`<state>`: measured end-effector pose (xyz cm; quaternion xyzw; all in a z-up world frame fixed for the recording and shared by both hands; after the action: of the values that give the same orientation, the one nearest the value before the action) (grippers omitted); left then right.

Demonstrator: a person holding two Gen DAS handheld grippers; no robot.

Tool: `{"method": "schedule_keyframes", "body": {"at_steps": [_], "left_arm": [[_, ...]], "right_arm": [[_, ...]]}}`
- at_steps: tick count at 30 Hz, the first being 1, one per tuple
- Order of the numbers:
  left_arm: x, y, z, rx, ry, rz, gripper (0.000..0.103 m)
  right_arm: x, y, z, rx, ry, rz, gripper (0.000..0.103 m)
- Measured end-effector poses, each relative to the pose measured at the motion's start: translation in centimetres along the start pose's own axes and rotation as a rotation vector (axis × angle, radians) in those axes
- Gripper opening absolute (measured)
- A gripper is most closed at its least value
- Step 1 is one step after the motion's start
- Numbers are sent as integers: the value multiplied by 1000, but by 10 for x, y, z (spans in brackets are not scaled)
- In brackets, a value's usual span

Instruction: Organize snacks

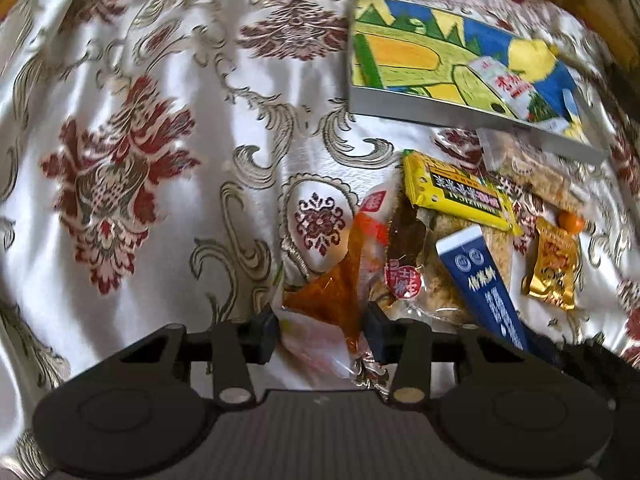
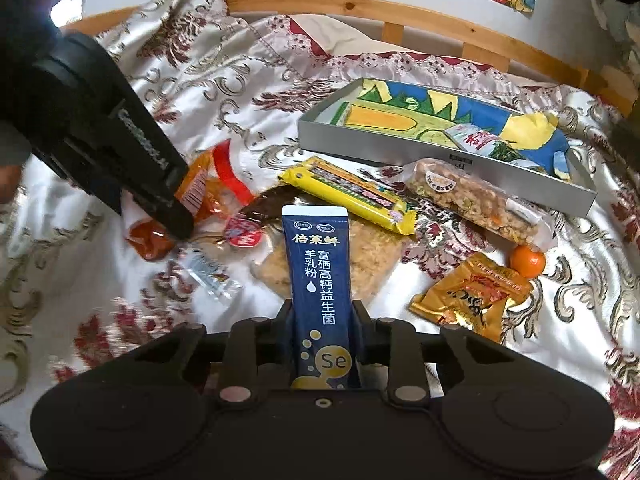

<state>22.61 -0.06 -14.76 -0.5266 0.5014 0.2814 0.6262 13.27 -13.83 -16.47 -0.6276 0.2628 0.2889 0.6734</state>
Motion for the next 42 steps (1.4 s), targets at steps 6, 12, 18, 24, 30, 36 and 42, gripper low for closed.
{"method": "schedule_keyframes", "body": {"at_steps": [6, 12, 18, 24, 30, 36, 42], "left_arm": [[-16, -1, 10, -94, 20, -29, 47], [-26, -7, 17, -148, 30, -89, 47], [-37, -22, 16, -195, 102, -195, 47], [-39, -56, 14, -223, 163, -316, 47], [-33, -113, 14, -304, 274, -449, 47], [-5, -161, 11, -326, 304, -491, 47], [32, -199, 2, -278, 290, -541, 47]], "right_arm": [[-11, -6, 6, -34, 0, -48, 29], [-17, -9, 10, -109, 38, -118, 28], [-19, -19, 11, -116, 60, -198, 28], [-18, -49, 1, -126, 83, -274, 28], [-5, -108, -27, -116, 105, -320, 28], [29, -158, -61, -170, 145, -381, 28], [87, -185, -95, -116, 174, -369, 28]]}}
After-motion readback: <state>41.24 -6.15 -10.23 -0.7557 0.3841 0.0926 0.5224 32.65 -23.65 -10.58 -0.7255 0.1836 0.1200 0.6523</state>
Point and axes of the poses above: each gripper's, at about its wrist camera, not at the fingertips, and x roughly the way its jaws point, z to its left, y to its underside, the point moved 8 cm from there along x, roughly the way its jaws point, and after that the axes turned 9 degrees about x, right-handed, at the moved point
